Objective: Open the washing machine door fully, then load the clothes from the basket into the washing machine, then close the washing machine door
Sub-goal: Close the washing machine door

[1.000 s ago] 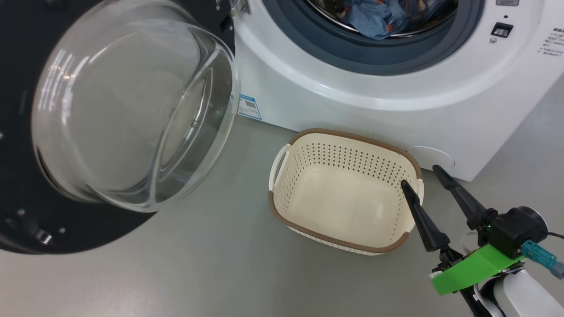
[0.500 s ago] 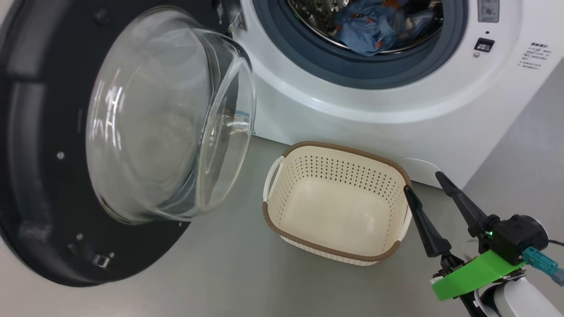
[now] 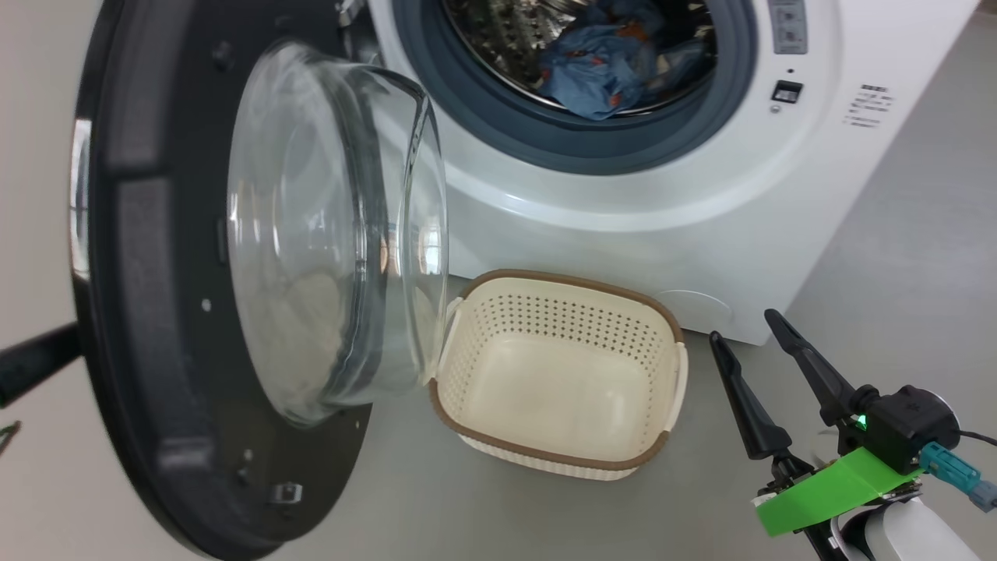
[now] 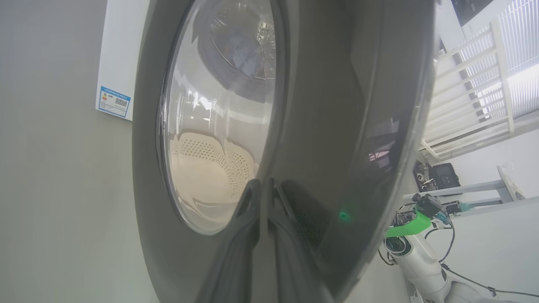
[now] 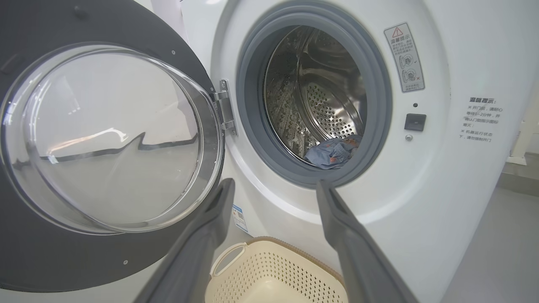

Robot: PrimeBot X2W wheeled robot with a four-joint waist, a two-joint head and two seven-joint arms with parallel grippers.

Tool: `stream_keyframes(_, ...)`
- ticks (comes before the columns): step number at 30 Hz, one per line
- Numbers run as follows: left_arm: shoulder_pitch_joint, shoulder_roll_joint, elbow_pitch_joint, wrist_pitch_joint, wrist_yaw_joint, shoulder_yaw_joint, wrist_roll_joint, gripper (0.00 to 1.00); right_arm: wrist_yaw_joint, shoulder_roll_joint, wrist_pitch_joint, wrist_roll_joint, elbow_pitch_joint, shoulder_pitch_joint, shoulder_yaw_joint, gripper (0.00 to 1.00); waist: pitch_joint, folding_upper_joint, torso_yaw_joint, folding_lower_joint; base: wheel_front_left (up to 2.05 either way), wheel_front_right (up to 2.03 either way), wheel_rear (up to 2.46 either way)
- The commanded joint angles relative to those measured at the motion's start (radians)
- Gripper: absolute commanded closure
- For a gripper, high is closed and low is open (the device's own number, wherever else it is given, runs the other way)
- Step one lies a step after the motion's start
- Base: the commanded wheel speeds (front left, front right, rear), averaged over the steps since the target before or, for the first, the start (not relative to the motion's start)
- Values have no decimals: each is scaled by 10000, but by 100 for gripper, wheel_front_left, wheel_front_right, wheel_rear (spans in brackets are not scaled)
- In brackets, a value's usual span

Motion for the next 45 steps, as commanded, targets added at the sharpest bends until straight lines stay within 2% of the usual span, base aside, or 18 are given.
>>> stream_keyframes(1,-277,375,-524,151,-80,303,-28,100,44,-12,-80,10,-268,144,89,0,-81,0,-307,0,0,0,0)
stream_keyframes(20,-1227,-622,-1721,92,-80,-900,453,100,44,364,-80,-19,-321,165,-80,0,91,0,-2171,0,0,0,0)
stream_keyframes(36,-2357,-1064,-940,-939,-81,-1280,1290,100,44,610,-80,-54,-359,-6,-217,0,464,0,-3748,0,0,0,0)
stream_keyframes(40,-2585,-1167,-797,-1256,-81,-1412,1432,100,44,660,-80,-60,-388,-21,-293,0,565,0,-3995,0,0,0,0)
stream_keyframes(45,-2614,-1090,-725,-1418,-81,-1472,1420,100,44,691,-80,-77,-398,11,-383,0,594,0,-3988,0,0,0,0)
